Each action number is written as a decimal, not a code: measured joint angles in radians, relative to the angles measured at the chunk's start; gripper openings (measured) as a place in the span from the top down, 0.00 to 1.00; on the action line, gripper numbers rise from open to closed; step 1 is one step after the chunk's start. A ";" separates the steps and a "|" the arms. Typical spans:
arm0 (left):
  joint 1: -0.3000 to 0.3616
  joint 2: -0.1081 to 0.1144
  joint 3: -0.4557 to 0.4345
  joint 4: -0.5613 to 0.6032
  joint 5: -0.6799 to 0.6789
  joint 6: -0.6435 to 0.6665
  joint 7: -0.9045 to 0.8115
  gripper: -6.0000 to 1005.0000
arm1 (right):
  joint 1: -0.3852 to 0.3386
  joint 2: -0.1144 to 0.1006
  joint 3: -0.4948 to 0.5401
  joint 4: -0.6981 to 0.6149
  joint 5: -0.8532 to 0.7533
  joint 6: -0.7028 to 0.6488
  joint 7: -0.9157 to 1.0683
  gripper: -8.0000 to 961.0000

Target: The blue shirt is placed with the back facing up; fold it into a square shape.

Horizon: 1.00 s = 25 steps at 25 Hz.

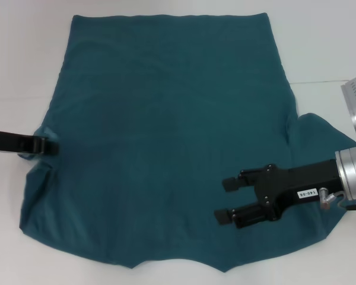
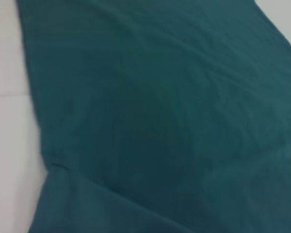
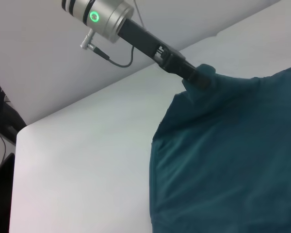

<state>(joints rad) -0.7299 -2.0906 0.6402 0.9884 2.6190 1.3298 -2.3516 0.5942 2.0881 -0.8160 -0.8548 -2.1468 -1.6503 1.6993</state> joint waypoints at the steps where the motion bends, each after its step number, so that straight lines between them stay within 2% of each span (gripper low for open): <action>1: -0.004 -0.005 0.009 -0.001 0.000 -0.006 -0.001 0.97 | -0.001 0.000 0.000 0.000 0.000 0.000 -0.002 0.05; 5: -0.014 -0.022 0.045 -0.008 0.000 -0.026 -0.001 0.96 | -0.002 0.000 0.004 0.006 0.001 0.004 -0.019 0.05; 6: -0.017 -0.035 0.082 -0.009 0.001 -0.046 -0.004 0.96 | -0.003 0.000 0.005 0.008 0.002 0.005 -0.024 0.05; 11: -0.027 -0.048 0.139 -0.029 -0.001 -0.081 -0.018 0.96 | -0.009 0.001 0.012 0.008 0.002 0.006 -0.034 0.05; 15: -0.039 -0.058 0.143 -0.056 -0.001 -0.100 -0.036 0.96 | -0.012 0.003 0.012 0.009 0.002 0.008 -0.035 0.05; 19: -0.042 -0.068 0.149 -0.058 -0.001 -0.109 -0.044 0.83 | -0.013 0.003 0.012 0.010 0.002 0.011 -0.035 0.05; 25: -0.043 -0.069 0.169 -0.056 -0.008 -0.098 -0.041 0.60 | -0.013 0.003 0.012 0.011 0.002 0.020 -0.037 0.05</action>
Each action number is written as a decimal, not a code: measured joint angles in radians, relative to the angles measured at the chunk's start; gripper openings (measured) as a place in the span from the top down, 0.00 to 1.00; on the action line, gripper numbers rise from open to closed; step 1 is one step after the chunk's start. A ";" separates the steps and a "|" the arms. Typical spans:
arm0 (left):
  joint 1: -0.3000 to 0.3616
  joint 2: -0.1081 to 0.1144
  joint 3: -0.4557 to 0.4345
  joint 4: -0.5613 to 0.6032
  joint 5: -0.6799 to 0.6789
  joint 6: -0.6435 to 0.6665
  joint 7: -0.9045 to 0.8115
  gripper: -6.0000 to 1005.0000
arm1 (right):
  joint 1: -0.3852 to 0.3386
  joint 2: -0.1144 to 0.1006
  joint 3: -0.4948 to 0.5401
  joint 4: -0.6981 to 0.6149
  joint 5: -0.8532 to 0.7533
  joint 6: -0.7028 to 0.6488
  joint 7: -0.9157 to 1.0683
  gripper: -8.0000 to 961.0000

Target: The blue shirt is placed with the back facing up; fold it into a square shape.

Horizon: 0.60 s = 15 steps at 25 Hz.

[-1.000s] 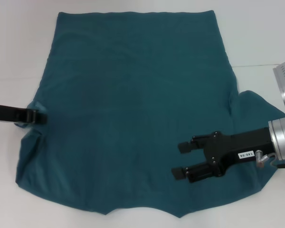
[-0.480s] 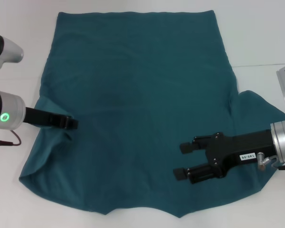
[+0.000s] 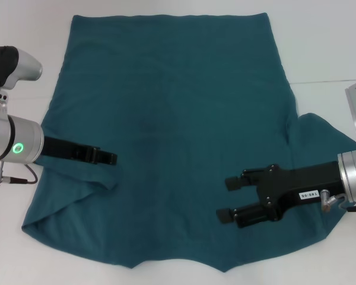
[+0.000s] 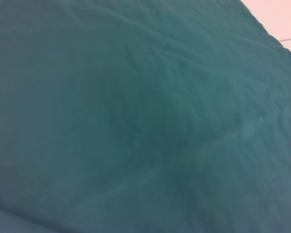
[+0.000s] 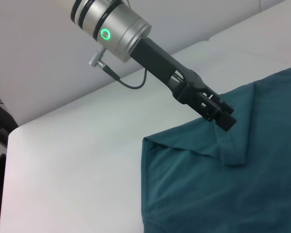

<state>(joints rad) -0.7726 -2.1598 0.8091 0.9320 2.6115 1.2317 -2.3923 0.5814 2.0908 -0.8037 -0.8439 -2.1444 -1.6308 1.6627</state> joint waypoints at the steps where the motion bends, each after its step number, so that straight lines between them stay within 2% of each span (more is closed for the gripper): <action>1: 0.000 0.000 0.000 0.000 -0.003 0.001 0.001 0.56 | 0.000 0.000 0.000 0.000 0.000 0.000 -0.001 0.05; 6: 0.002 0.000 0.004 0.026 -0.007 -0.002 0.004 0.44 | 0.002 0.000 0.000 0.000 0.000 0.001 -0.004 0.05; 9: 0.019 0.004 -0.007 0.090 0.002 -0.017 -0.014 0.38 | 0.003 0.000 0.000 0.000 0.000 0.001 -0.004 0.05; 12: 0.024 0.031 -0.009 0.107 0.035 -0.041 -0.067 0.31 | 0.003 0.000 0.000 0.000 0.000 0.000 -0.004 0.05; 15: 0.014 0.080 -0.005 0.083 0.081 -0.057 -0.141 0.20 | 0.003 0.000 0.001 0.000 0.000 0.000 -0.004 0.05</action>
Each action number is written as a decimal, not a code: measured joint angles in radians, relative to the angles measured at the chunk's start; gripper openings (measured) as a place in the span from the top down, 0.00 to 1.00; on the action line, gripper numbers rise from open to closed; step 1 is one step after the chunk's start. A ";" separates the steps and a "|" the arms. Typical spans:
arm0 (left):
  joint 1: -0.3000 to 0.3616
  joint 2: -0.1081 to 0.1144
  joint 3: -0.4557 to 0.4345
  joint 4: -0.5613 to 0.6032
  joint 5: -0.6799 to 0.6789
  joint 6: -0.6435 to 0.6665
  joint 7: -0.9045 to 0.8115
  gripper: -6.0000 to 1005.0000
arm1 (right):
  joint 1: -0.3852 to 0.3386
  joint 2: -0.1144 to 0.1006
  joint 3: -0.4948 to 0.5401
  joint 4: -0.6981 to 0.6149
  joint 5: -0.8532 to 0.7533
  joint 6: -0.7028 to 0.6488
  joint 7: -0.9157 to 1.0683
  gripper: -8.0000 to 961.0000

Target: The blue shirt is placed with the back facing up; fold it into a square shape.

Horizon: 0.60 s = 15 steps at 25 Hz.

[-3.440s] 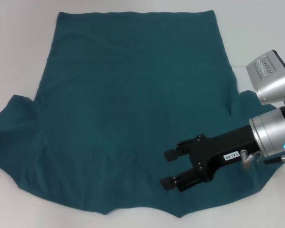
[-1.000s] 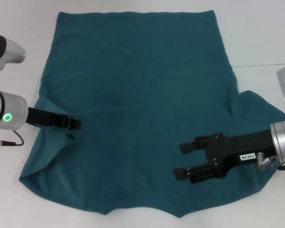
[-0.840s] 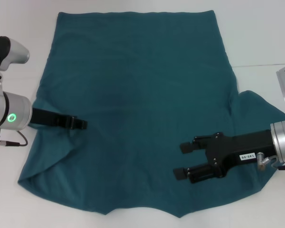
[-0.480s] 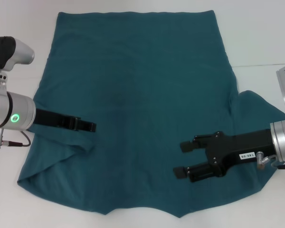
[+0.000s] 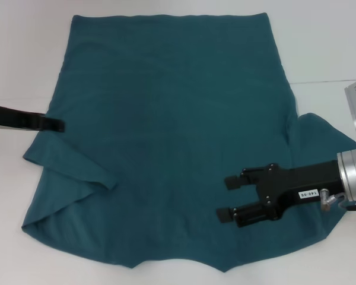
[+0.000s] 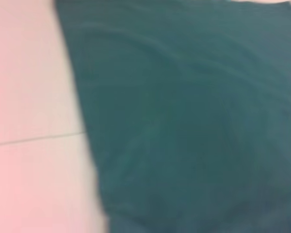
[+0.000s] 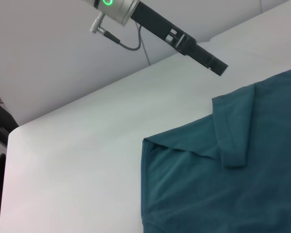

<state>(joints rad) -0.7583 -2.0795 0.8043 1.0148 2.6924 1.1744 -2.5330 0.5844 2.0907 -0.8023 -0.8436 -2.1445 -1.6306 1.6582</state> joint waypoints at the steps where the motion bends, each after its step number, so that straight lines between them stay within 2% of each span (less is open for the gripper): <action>1: -0.008 0.020 -0.001 -0.022 0.023 -0.008 -0.027 0.20 | 0.000 0.000 0.000 0.000 0.000 0.000 0.000 0.05; 3: -0.019 0.045 -0.007 -0.059 0.062 -0.024 -0.068 0.20 | 0.000 0.000 0.000 0.000 0.000 0.000 -0.002 0.05; 6: -0.026 0.066 -0.017 -0.097 0.094 -0.050 -0.106 0.20 | 0.003 0.001 0.000 0.000 0.000 0.000 -0.004 0.05; 11: -0.019 0.068 -0.018 -0.138 0.133 -0.107 -0.127 0.20 | 0.008 0.003 -0.005 0.001 0.000 0.001 -0.004 0.05; 15: -0.014 0.057 -0.018 -0.183 0.136 -0.151 -0.115 0.20 | 0.014 0.005 -0.009 0.014 0.001 0.001 -0.007 0.05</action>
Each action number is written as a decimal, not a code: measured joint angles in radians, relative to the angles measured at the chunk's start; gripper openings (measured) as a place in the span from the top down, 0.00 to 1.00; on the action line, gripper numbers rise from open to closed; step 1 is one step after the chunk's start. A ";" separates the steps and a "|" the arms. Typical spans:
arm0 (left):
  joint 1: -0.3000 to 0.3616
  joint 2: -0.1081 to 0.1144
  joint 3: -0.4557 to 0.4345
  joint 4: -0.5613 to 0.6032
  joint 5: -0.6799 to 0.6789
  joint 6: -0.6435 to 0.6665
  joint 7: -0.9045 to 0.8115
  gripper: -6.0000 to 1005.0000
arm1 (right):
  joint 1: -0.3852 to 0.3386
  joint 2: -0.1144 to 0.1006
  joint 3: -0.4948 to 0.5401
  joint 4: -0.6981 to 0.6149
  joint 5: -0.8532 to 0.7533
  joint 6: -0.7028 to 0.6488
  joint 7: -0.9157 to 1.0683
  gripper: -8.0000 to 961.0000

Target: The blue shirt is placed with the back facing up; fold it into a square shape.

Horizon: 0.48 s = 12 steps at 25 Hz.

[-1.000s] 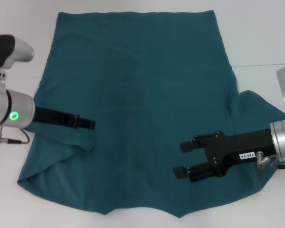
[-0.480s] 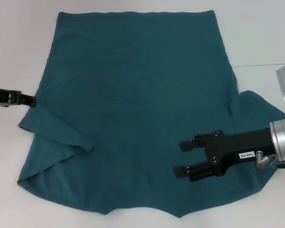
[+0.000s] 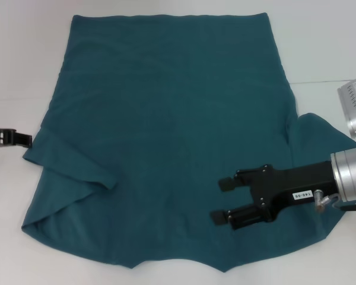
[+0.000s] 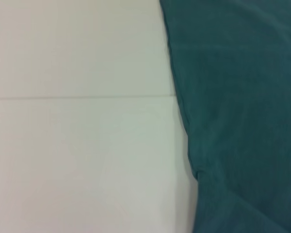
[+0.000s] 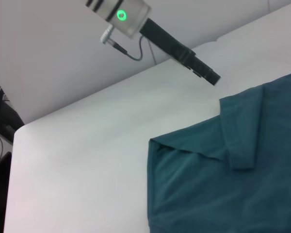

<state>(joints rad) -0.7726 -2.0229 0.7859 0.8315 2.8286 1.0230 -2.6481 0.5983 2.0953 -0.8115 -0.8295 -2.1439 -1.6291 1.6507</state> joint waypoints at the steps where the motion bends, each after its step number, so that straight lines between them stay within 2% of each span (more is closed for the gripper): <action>1: 0.002 -0.005 0.003 -0.010 0.000 -0.009 0.005 0.20 | 0.002 0.000 0.000 0.006 0.002 0.000 -0.001 0.05; 12: -0.002 -0.039 0.008 -0.069 -0.009 -0.058 0.049 0.20 | -0.004 -0.001 -0.001 0.025 0.011 -0.002 -0.020 0.05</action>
<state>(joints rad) -0.7747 -2.0615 0.7942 0.7627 2.8194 0.9650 -2.5992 0.5946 2.0938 -0.8127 -0.8046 -2.1327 -1.6310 1.6305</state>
